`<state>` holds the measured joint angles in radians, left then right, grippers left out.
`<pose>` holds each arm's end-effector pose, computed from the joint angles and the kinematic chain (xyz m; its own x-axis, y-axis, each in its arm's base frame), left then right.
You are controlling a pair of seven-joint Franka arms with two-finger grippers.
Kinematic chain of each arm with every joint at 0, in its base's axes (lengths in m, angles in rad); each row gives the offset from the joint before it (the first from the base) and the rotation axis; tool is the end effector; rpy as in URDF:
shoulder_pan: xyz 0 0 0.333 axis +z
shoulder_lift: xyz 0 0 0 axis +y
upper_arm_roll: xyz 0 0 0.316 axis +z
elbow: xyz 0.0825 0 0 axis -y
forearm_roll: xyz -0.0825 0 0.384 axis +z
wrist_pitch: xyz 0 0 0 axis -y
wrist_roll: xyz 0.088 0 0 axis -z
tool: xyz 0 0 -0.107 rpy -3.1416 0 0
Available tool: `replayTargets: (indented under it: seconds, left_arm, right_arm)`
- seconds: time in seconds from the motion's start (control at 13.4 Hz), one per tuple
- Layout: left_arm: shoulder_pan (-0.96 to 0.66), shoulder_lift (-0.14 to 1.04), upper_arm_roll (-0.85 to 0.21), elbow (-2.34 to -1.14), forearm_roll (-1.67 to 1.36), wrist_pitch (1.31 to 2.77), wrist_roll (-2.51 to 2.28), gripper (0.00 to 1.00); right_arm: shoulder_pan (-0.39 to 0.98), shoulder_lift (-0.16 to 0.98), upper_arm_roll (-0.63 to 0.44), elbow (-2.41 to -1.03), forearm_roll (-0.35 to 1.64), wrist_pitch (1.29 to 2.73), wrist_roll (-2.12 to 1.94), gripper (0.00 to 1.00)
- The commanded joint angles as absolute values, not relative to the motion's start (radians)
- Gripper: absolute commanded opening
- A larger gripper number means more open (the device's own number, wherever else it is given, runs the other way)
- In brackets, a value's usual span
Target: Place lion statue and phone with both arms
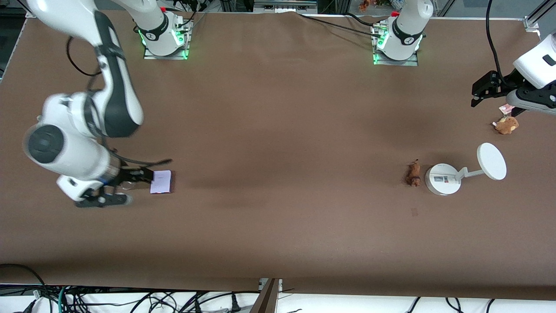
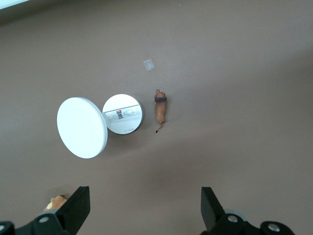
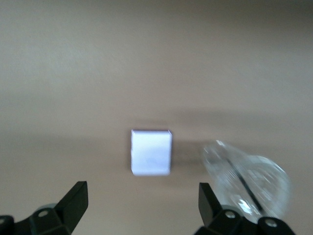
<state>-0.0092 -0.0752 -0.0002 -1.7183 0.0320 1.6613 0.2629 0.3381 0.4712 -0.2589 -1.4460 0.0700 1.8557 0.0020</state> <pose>0.5374 -0.0019 0.6035 0.9624 -0.2716 0.0092 -0.2711 -0.9619 -0.0355 0.6808 0.0885 0.4204 0.9958 0.0790 -0.0458 0.0813 -0.9954 0.0504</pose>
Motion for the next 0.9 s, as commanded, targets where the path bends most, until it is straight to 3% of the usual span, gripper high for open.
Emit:
replayTargets:
  seconds: [0.0,0.22,0.52,0.82]
  left_arm:
    - [-0.012,-0.072,0.002,-1.704,0.021,1.641,0.287,1.00]
    - [-0.017,-0.072,0.000,-1.704,0.063,1.637,0.288,1.00]
    - [-0.014,-0.072,-0.006,-1.704,0.061,1.631,0.295,1.00]
    - [-0.012,-0.072,-0.006,-1.704,0.061,1.629,0.295,1.00]
  right_arm:
    - [0.328,0.397,-0.294,-1.439,0.066,1.723,-0.034,1.00]
    - [0.298,0.326,-0.282,-1.417,0.060,1.597,-0.017,1.00]
    - [0.088,0.184,-0.073,-1.477,0.054,1.511,0.047,1.00]
    - [0.034,0.068,-0.021,-1.559,-0.015,1.474,0.037,1.00]
